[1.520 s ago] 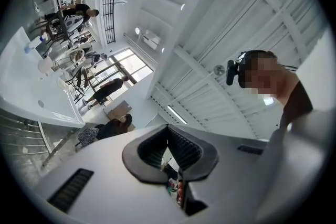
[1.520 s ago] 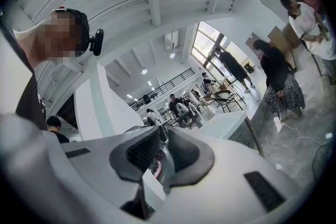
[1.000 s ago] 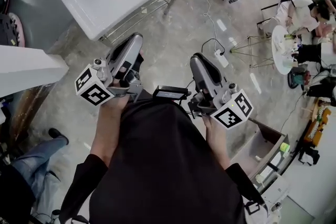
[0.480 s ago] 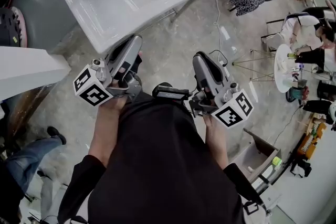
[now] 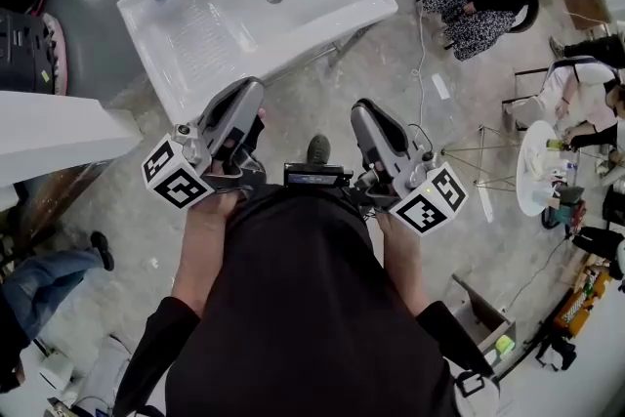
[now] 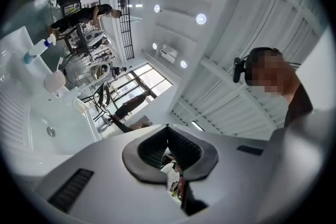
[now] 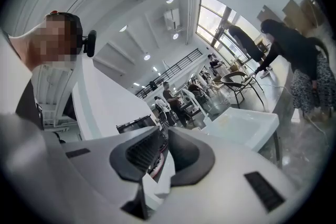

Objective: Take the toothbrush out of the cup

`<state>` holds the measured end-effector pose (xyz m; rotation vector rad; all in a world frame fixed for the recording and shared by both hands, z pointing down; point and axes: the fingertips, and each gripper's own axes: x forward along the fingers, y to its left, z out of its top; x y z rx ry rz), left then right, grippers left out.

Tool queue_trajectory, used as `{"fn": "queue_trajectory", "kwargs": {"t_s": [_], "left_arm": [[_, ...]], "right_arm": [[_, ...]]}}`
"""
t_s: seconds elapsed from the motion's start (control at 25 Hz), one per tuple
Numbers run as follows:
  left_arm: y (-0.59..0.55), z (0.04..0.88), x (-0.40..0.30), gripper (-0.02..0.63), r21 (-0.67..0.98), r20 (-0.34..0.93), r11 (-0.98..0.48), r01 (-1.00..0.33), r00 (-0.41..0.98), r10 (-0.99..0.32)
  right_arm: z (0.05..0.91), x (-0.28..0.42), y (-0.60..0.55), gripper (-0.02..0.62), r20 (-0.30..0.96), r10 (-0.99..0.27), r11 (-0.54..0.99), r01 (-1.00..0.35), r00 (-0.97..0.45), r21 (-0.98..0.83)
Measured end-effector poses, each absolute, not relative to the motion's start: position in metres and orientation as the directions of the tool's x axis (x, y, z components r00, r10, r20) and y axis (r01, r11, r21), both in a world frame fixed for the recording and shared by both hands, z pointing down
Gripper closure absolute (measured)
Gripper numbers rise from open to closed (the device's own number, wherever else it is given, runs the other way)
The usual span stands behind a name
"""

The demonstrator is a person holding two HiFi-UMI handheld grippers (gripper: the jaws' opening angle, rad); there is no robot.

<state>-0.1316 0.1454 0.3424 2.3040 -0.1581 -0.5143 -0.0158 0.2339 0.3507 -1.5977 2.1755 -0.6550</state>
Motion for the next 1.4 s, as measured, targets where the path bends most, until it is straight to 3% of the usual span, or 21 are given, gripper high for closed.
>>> {"fn": "queue_trajectory", "kwargs": {"t_s": [0.6,1.04,1.4], "left_arm": [[0.155,0.338,-0.065,0.598,0.670,-0.229,-0.711,-0.213,0.852,-0.471],[0.154,0.338,-0.061,0.598,0.663,-0.196,-0.693,-0.285,0.827,-0.527],[0.121,0.343,-0.060,0.600,0.673,-0.213,-0.690,-0.267,0.823,-0.527]], "right_arm": [[0.355,0.077,0.219,0.555,-0.071,-0.854,0.453,-0.670,-0.515,-0.588],[0.353,0.092,0.209,0.555,-0.099,-0.829,0.492,-0.635,-0.550,-0.595],[0.358,0.086,0.182,0.555,-0.074,-0.825,0.489,-0.642,-0.560,-0.591]]}}
